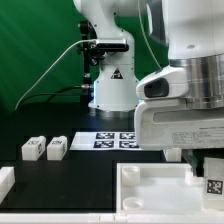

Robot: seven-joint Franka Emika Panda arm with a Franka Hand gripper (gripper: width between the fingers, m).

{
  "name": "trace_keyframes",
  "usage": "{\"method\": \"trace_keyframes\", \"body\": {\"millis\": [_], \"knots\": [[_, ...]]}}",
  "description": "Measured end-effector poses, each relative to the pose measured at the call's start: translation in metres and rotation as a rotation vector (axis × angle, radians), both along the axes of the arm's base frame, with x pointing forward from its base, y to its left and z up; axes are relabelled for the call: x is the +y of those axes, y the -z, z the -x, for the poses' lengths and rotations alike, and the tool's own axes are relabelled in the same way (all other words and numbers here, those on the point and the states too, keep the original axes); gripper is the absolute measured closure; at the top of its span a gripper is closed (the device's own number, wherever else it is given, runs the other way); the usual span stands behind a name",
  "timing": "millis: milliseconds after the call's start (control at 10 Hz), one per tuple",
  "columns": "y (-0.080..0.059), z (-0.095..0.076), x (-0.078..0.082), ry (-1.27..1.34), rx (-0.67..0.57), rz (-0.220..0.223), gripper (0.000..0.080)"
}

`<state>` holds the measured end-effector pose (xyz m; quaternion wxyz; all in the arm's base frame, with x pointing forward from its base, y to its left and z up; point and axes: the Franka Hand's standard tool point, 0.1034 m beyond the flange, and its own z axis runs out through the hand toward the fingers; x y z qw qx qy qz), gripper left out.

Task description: Assemble one leg

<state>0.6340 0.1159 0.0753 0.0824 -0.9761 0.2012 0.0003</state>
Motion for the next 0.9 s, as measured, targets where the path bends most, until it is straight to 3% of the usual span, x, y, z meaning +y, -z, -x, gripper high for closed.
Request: {"method": "trace_keyframes", "body": {"millis": [300,600,900], "knots": [[-0.0008,-0.0022,-0.0049,0.466,0.078,-0.042,0.0496],[0.0003,-0.0006,-0.0032,1.051,0.216,-0.125,0.0496],[0.0024,0.002,-0.0031,1.314,0.286,-0.151,0.0496]]}}
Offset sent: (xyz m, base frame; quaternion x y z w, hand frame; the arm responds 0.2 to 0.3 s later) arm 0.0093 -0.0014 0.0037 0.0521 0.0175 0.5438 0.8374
